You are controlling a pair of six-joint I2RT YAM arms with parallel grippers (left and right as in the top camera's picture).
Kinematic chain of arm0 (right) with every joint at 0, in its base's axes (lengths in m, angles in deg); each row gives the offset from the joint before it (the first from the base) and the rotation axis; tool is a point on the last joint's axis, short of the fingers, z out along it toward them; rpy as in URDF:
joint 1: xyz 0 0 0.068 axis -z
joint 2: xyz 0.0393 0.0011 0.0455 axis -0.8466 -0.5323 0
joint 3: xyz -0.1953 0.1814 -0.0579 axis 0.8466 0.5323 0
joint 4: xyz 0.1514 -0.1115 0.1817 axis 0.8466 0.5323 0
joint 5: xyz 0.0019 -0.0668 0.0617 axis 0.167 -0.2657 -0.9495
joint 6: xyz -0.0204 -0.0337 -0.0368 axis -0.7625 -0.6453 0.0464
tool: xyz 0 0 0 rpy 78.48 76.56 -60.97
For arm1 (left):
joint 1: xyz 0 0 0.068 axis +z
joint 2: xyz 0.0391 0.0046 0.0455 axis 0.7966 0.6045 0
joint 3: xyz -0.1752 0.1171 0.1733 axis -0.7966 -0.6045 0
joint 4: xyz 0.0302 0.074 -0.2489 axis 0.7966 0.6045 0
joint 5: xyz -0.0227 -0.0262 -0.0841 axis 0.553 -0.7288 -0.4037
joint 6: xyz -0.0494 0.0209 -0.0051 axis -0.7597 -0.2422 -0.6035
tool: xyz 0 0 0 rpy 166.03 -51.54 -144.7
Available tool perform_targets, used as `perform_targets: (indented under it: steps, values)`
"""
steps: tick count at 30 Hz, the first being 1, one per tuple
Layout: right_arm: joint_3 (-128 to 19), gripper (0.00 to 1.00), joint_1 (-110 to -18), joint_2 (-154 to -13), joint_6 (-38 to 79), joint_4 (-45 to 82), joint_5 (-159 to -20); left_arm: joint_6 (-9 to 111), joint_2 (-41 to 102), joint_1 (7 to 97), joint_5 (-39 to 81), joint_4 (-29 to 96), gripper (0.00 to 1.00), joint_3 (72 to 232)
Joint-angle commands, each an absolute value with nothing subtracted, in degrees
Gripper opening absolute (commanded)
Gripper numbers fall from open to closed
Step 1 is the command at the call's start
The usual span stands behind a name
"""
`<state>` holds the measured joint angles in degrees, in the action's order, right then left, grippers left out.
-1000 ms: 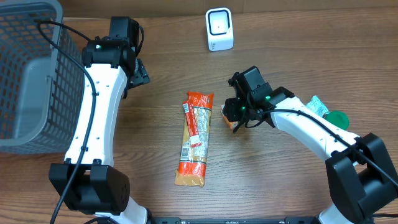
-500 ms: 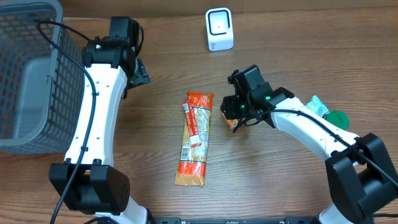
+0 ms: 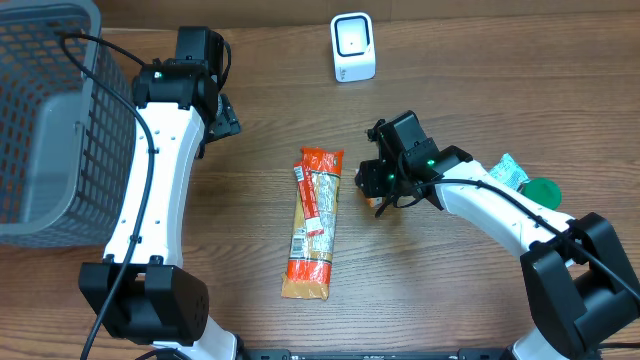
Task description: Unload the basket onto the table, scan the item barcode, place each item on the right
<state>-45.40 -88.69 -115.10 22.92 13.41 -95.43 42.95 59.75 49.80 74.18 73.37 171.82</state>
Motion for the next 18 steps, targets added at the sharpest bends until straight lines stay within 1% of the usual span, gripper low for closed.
perform_targets:
  steps: [1, 8, 18]
  values:
    - [-44.88, 0.46, -89.02, -115.34, 23.19, 13.26, -99.34, 42.77, 59.36, 49.41, 74.13, 73.3, 0.99, 172.54]
    - [-44.66, 0.46, -89.02, -115.34, 23.14, 14.35, -105.83, 42.77, 59.36, 49.41, 74.13, 73.3, 1.0, 172.54]
    - [-44.66, 0.46, -89.02, -115.34, 23.14, 15.62, -106.22, 42.77, 59.36, 49.41, 74.13, 73.3, 1.0, 172.54]
